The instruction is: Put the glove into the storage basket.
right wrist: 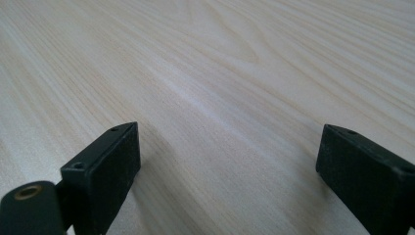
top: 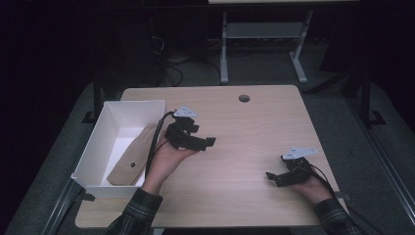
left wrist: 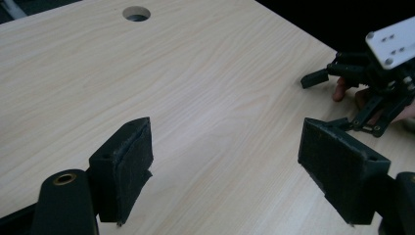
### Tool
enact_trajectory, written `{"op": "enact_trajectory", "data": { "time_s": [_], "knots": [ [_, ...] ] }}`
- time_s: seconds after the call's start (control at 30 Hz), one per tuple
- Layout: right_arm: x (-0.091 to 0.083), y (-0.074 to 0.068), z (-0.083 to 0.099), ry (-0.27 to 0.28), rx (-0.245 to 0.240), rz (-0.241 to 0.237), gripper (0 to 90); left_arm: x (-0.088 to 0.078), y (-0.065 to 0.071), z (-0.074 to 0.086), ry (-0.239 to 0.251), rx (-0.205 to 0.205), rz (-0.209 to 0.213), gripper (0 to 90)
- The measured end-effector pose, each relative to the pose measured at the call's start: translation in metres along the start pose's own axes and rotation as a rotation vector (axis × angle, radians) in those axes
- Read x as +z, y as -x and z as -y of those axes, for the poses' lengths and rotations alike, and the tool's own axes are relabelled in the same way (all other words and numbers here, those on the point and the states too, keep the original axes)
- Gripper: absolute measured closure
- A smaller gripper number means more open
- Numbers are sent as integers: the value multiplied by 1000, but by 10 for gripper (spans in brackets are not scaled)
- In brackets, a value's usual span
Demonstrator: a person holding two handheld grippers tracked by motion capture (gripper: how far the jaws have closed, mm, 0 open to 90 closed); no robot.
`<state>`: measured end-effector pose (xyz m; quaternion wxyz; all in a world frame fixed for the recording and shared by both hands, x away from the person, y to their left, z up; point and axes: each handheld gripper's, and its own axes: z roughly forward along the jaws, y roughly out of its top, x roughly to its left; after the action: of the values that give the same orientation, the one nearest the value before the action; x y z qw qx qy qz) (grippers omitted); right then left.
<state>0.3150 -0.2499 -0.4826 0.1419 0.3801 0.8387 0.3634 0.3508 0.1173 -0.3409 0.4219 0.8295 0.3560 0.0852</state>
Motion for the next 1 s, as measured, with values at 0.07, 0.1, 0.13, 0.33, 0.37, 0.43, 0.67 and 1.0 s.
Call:
{"op": "enact_trajectory", "data": {
  "time_s": [0.07,0.1,0.13,0.33,0.37,0.43,0.67,1.0],
  "knots": [
    [0,0,0,0,0,0,86,6,4,4,-4,9,3,201],
    [0,0,0,0,-1,0,86,9,5,6,-7,11,11,201],
    [0,0,0,0,0,0,86,13,8,8,-9,13,12,201],
    [0,0,0,-2,-1,-1,86,32,13,25,-25,31,9,201],
    [0,0,0,-2,-1,-1,86,35,14,28,-27,32,10,201],
    [0,0,0,-2,-1,-1,86,40,16,33,-39,45,12,201],
    [0,0,0,-1,-1,-2,86,55,16,56,-62,57,13,201],
    [0,0,0,-3,-3,-2,86,73,16,86,-117,105,-2,194]
  ]
}}
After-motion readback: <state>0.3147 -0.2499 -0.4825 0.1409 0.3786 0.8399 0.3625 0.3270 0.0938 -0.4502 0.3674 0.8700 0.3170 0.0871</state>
